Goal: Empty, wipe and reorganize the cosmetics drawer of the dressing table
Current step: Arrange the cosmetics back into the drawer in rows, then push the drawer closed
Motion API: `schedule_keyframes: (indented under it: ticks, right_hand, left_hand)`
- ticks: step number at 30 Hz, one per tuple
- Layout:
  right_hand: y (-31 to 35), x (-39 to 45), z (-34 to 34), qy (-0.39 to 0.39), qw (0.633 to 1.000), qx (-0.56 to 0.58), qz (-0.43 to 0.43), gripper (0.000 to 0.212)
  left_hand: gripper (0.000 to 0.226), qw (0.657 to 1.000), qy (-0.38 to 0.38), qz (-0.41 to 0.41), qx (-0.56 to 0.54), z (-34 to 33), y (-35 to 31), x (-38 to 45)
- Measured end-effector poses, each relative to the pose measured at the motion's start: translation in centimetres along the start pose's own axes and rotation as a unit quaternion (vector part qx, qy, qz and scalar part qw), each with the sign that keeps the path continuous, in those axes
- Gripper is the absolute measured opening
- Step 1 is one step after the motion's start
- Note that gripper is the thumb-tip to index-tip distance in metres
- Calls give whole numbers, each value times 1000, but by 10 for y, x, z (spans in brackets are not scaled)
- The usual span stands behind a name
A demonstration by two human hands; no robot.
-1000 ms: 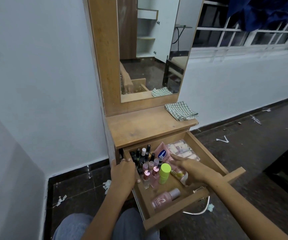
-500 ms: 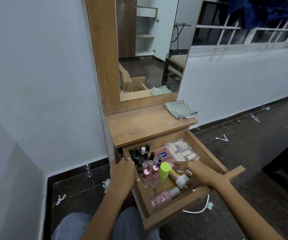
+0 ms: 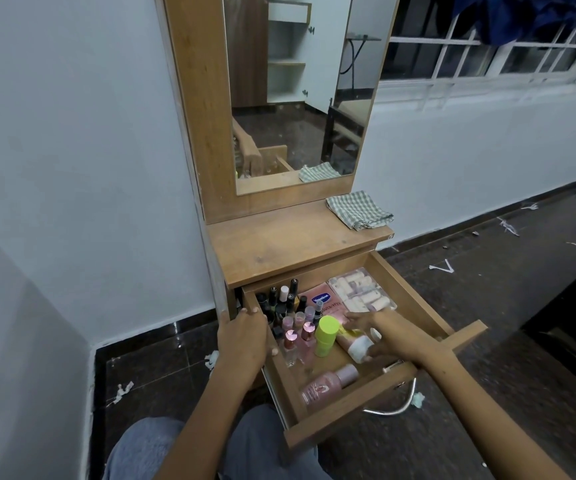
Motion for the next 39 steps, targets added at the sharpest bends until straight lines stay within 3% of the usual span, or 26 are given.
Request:
schedule_keyframes:
  ticks: [16, 19, 23, 26, 29, 32, 36, 39]
  right_hand:
    - [-6, -4, -3, 18, 999, 27, -37, 66]
    - [-5, -5, 6, -2, 997, 52, -53, 57]
    - [8, -20, 37, -150, 982, 101, -45, 45]
    - [20, -47, 58, -265, 956, 121, -34, 36]
    - [40, -84, 74, -364, 921, 139, -1, 32]
    - [54, -125, 69, -407, 903, 135, 3, 28]
    - [63, -175, 6, -382, 916, 117, -36, 43]
    - [63, -183, -59, -248, 966, 48, -64, 68]
  left_hand:
    - [55, 1000, 3, 0, 7, -1, -2, -2]
    - [48, 1000, -10, -2, 12, 2, -3, -5]
    - [42, 1000, -28, -7, -6, 11, -5, -16]
    - [36, 994, -102, -1, -31, 23, -9, -35]
    - [47, 977, -206, 3, -58, 41, -25, -67]
    - [68, 958, -267, -22, -105, 42, -66, -110]
    - [56, 939, -289, -93, -160, 5, -133, -167]
    - [62, 959, -238, -123, -86, -39, -158, -181]
Point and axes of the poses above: each hand's wrist, its own x-axis towards the middle knuckle, its own z-axis out of the back of the hand, y = z × x, the point moved 7 cm from there along x, towards the middle knuckle, and after that the axes turned 3 degrees about z, right-handed, at the moved point
